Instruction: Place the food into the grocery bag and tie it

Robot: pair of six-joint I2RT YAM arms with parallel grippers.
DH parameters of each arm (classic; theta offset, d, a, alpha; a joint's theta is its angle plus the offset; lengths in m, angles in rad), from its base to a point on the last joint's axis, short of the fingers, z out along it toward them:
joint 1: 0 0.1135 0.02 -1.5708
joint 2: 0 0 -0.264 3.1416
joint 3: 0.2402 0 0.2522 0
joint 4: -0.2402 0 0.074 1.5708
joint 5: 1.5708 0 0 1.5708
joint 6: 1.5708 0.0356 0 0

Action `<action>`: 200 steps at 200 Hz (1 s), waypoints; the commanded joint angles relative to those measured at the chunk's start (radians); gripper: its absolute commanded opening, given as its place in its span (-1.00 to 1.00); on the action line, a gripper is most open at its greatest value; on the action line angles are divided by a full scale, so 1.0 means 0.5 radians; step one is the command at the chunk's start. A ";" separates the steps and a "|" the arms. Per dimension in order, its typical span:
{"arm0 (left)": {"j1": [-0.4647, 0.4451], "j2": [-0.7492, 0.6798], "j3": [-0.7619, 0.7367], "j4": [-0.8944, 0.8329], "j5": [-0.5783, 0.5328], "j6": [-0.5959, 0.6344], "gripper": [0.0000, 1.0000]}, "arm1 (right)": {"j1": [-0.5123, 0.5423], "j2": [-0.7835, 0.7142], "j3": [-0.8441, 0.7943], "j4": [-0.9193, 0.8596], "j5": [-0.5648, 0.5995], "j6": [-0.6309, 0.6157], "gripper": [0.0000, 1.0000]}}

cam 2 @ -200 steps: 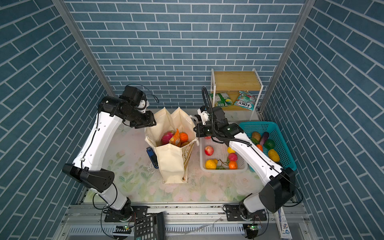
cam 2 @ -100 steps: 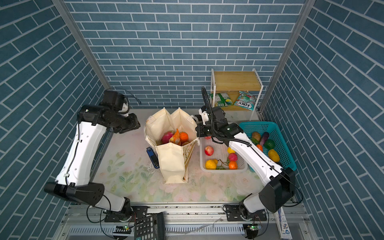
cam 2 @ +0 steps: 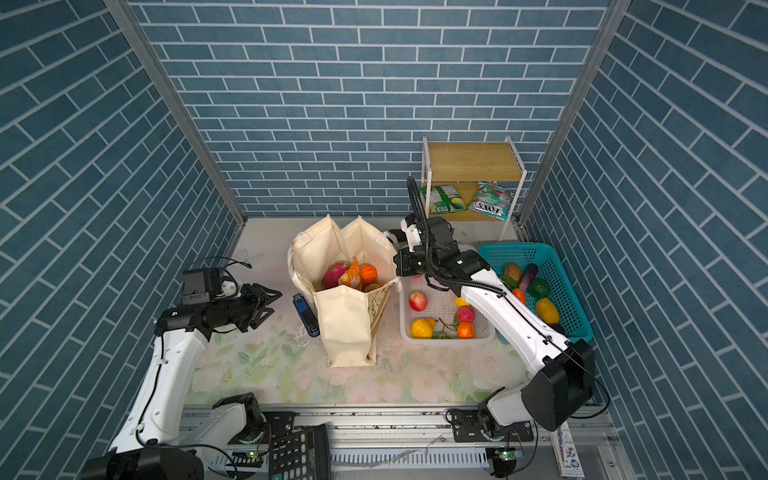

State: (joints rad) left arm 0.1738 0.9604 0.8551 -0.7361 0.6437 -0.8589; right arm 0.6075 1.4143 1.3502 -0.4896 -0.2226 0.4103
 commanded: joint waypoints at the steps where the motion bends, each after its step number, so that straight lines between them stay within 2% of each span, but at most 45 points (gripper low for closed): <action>1: -0.048 -0.037 -0.044 0.256 0.137 -0.099 0.14 | -0.014 -0.083 -0.022 0.098 -0.006 -0.057 -0.76; 18: -0.095 -0.030 -0.068 0.355 0.133 -0.148 0.16 | -0.014 -0.095 -0.019 0.099 -0.006 -0.057 -0.56; 50: -0.166 0.018 -0.152 0.568 0.130 -0.267 0.14 | -0.012 -0.117 -0.014 0.098 0.016 -0.057 -0.44; 117: -0.261 0.296 -0.168 0.889 0.130 -0.344 0.08 | -0.012 -0.147 -0.046 0.098 0.013 -0.057 -0.43; 169: -0.283 0.406 -0.183 0.843 0.138 -0.310 -0.11 | -0.016 -0.166 -0.069 0.101 0.025 -0.014 -0.46; 200: -0.307 0.430 -0.205 0.859 0.133 -0.298 -0.14 | -0.012 -0.169 -0.087 0.116 0.026 0.010 -0.49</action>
State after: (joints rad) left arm 0.0326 1.1637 0.7696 -0.3225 0.7017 -1.0214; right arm 0.6037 1.3556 1.3197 -0.4511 -0.2207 0.3965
